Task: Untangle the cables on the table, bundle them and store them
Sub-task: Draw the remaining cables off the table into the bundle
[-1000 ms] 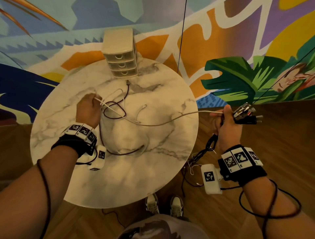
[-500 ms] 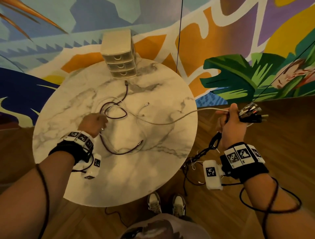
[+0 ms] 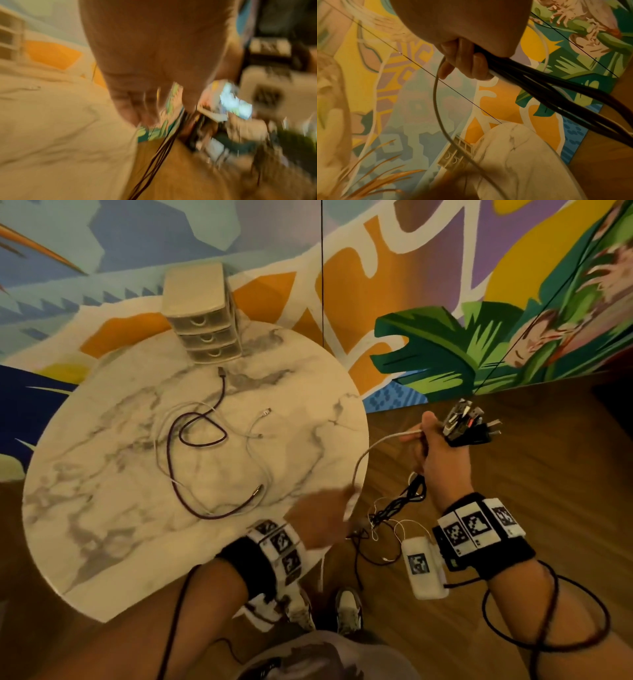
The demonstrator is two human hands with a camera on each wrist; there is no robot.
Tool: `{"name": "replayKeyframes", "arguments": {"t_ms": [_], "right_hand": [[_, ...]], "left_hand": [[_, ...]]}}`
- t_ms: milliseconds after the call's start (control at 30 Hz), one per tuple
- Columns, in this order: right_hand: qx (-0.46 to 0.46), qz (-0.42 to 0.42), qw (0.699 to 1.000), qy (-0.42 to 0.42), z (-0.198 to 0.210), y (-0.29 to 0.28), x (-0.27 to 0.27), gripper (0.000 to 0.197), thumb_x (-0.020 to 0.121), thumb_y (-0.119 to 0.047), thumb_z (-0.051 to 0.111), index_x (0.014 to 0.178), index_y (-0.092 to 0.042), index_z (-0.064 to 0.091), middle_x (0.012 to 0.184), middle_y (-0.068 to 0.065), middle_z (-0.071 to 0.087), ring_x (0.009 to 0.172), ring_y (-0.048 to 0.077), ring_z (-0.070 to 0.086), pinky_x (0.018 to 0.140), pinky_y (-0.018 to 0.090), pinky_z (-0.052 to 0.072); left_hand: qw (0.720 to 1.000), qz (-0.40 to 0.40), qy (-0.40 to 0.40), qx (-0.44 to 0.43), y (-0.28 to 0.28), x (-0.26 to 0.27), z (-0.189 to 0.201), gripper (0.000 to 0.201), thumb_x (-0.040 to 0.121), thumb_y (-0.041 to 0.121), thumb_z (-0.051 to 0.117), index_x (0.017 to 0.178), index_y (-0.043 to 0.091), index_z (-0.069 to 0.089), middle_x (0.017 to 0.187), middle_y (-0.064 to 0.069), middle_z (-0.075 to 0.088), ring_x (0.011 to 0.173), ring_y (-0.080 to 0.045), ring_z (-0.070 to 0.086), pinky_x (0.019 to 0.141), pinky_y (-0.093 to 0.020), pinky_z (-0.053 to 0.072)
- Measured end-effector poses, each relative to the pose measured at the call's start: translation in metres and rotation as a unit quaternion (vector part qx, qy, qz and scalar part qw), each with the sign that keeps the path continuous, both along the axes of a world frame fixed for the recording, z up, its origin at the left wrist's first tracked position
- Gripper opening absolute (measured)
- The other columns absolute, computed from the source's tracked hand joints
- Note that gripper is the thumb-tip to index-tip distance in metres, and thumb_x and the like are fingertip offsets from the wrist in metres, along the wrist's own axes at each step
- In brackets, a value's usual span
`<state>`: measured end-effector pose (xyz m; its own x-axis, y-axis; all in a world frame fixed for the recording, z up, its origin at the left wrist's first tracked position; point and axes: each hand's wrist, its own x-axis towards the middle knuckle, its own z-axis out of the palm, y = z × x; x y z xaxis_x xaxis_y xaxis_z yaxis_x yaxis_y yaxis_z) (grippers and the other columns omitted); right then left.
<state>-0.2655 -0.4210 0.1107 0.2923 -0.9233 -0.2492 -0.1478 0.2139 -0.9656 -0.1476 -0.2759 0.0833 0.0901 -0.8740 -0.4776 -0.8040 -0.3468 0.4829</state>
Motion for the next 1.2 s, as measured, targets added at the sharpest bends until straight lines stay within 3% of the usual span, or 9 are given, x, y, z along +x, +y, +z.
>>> {"name": "replayKeyframes", "arguments": {"t_ms": [100,233,300,400,633,800,967,1100,1200], "right_hand": [[0.014,0.015,1.000,-0.009,0.008,0.005,-0.006,0.038,0.096,-0.034,0.049,0.064,-0.016,0.060,0.050,-0.009,0.053,0.047,0.008,0.045,0.051,0.022,0.039],[0.001,0.009,1.000,0.021,0.013,-0.003,-0.023,0.036,0.095,-0.037,0.051,0.064,-0.018,0.055,0.056,0.001,0.045,0.054,0.019,0.042,0.056,0.032,0.037],[-0.002,0.011,1.000,0.021,0.016,-0.004,-0.031,0.039,0.096,-0.035,0.050,0.062,-0.017,0.056,0.048,-0.004,0.039,0.042,0.011,0.034,0.047,0.027,0.031],[-0.006,0.018,1.000,0.017,0.015,-0.006,-0.038,0.046,0.096,-0.037,0.049,0.055,-0.019,0.059,0.042,-0.007,0.035,0.038,0.009,0.030,0.045,0.026,0.026],[-0.051,0.004,0.999,0.006,0.019,-0.014,-0.052,0.062,0.096,-0.047,0.043,0.040,-0.022,0.049,0.044,-0.004,0.039,0.040,0.012,0.036,0.050,0.030,0.033],[-0.058,-0.024,0.998,-0.021,0.023,-0.029,-0.064,0.061,0.096,-0.044,0.044,0.041,-0.022,0.037,0.042,-0.006,0.034,0.040,0.015,0.033,0.048,0.029,0.030],[-0.074,0.020,0.995,-0.059,0.026,-0.025,-0.062,0.055,0.100,-0.034,0.040,0.051,-0.011,0.047,0.058,0.006,0.061,0.057,0.020,0.057,0.068,0.034,0.047],[-0.116,0.077,0.988,-0.070,0.041,-0.026,-0.055,0.051,0.102,-0.023,0.038,0.061,-0.007,0.064,0.090,0.007,0.072,0.087,0.020,0.066,0.089,0.032,0.049],[-0.096,0.117,0.988,-0.024,0.056,-0.025,-0.060,0.046,0.101,-0.031,0.039,0.087,-0.001,0.072,0.074,-0.006,0.070,0.062,0.002,0.062,0.060,0.013,0.048]], "left_hand": [[0.961,0.120,0.119,-0.218,-0.046,-0.013,0.044,0.049,0.085,0.052,0.054,0.129,0.031,0.050,0.069,0.010,0.059,0.059,-0.002,0.053,0.056,-0.019,0.040],[0.926,0.127,-0.042,-0.353,-0.068,-0.018,0.068,0.035,0.086,0.051,0.058,0.075,0.018,0.059,0.056,0.010,0.048,0.049,-0.004,0.041,0.050,-0.024,0.028],[0.922,0.097,-0.055,-0.372,-0.072,-0.015,0.076,0.033,0.084,0.051,0.060,0.090,0.018,0.057,0.057,0.013,0.043,0.051,-0.002,0.042,0.048,-0.022,0.027],[0.965,-0.012,-0.057,-0.254,-0.083,-0.016,0.071,0.029,0.091,0.046,0.054,0.097,0.018,0.060,0.068,0.009,0.052,0.070,-0.017,0.058,0.052,-0.025,0.030],[0.962,0.040,-0.034,-0.266,-0.086,-0.020,0.037,0.026,0.098,0.034,0.043,0.090,0.016,0.060,0.072,0.003,0.055,0.067,-0.018,0.054,0.057,-0.030,0.035],[0.991,0.040,-0.086,0.098,-0.071,-0.028,-0.018,0.037,0.097,0.036,0.042,0.126,0.013,0.044,0.116,-0.007,0.058,0.101,-0.026,0.058,0.076,-0.032,0.041],[0.972,0.058,0.168,-0.156,-0.089,-0.052,0.008,0.048,0.083,0.033,0.064,0.126,0.016,0.049,0.115,-0.005,0.055,0.100,-0.020,0.056,0.082,-0.032,0.047],[0.945,0.049,0.265,-0.183,-0.111,-0.078,0.057,0.035,0.086,0.016,0.063,0.118,0.003,0.057,0.117,-0.018,0.061,0.108,-0.031,0.058,0.094,-0.038,0.048],[0.897,0.089,0.383,-0.202,-0.117,-0.085,0.075,0.028,0.090,0.004,0.046,0.115,-0.004,0.056,0.111,-0.024,0.060,0.098,-0.036,0.059,0.089,-0.047,0.049]]}}
